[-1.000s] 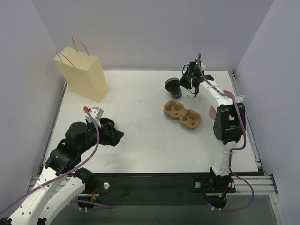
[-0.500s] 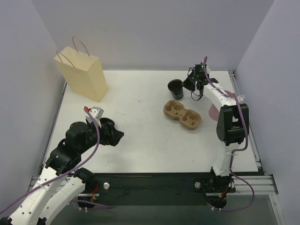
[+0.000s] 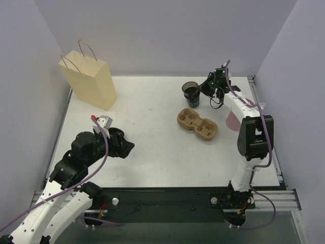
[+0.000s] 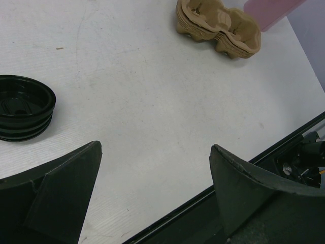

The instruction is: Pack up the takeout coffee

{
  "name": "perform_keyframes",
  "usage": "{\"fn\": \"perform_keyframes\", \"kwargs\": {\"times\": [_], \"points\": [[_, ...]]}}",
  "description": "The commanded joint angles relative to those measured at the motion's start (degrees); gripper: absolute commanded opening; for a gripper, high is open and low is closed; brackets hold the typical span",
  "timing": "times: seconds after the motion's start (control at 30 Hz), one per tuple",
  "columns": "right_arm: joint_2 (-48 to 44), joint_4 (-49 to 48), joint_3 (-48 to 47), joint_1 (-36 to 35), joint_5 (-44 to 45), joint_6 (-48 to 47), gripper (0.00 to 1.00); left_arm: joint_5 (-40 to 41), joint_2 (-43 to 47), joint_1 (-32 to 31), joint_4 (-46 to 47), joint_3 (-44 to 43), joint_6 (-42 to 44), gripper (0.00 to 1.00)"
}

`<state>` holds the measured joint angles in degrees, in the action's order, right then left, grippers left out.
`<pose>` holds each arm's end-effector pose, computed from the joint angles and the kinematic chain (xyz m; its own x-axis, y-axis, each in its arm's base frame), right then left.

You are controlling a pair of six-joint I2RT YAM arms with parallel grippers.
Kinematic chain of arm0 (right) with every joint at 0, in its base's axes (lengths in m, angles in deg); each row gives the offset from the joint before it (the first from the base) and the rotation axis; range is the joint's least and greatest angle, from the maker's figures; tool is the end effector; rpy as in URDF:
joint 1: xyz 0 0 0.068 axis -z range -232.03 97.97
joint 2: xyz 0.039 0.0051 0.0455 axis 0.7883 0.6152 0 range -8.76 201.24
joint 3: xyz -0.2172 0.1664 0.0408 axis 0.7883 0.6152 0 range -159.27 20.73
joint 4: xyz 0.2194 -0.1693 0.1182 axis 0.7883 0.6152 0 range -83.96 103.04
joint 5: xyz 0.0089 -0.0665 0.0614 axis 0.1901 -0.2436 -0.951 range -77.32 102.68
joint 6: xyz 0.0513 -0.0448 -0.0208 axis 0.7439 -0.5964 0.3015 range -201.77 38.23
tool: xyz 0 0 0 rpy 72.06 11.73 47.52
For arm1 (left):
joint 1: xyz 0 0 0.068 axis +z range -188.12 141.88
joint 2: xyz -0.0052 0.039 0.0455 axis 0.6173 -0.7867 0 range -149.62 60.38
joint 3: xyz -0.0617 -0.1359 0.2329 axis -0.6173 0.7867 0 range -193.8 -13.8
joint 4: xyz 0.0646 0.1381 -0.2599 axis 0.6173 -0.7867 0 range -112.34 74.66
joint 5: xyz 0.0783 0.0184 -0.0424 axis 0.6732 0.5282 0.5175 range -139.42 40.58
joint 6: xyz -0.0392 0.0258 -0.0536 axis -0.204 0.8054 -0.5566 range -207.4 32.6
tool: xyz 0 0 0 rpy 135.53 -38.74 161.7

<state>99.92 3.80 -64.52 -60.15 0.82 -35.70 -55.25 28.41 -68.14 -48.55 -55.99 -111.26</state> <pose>0.5087 0.0847 0.2607 -0.4846 0.6428 -0.5933 0.0302 0.6901 0.7231 0.1584 -0.0985 0.3137 -0.5432 -0.1508 -0.8259 0.3925 0.8240 -0.4086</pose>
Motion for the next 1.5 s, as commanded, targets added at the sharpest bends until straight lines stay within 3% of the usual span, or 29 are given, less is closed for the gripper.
{"fn": "perform_keyframes", "kwargs": {"times": [0.0, 0.47, 0.83, 1.03, 1.27, 1.47], "points": [[-3.8, -3.0, 1.0, 1.1, -1.3, 1.1, 0.00, -0.3, -0.1, -0.2, 2.5, -0.3, -0.6, 0.97], [-8.9, -0.3, -0.2, 2.4, -1.4, 0.6, 0.00, -0.1, -0.6, -0.2, 2.5, -0.3, -0.6, 0.97], [-15.2, 4.0, -1.0, 1.1, -7.6, 1.6, 0.00, 1.0, -0.5, -0.2, 1.9, -0.4, -0.6, 0.97], [-24.6, 5.7, 6.8, -5.4, -8.1, -0.1, 0.00, 1.9, 0.0, -0.2, 1.7, -0.5, -0.7, 0.97], [-39.8, 3.7, 24.0, -17.6, -4.9, 1.1, 0.00, 2.5, 0.7, -0.2, 1.7, -0.4, -0.9, 0.97], [-47.3, -2.6, 39.6, -27.5, -1.0, 4.5, 0.00, 2.1, 0.1, -0.2, 1.7, -0.5, -0.9, 0.97]]}}
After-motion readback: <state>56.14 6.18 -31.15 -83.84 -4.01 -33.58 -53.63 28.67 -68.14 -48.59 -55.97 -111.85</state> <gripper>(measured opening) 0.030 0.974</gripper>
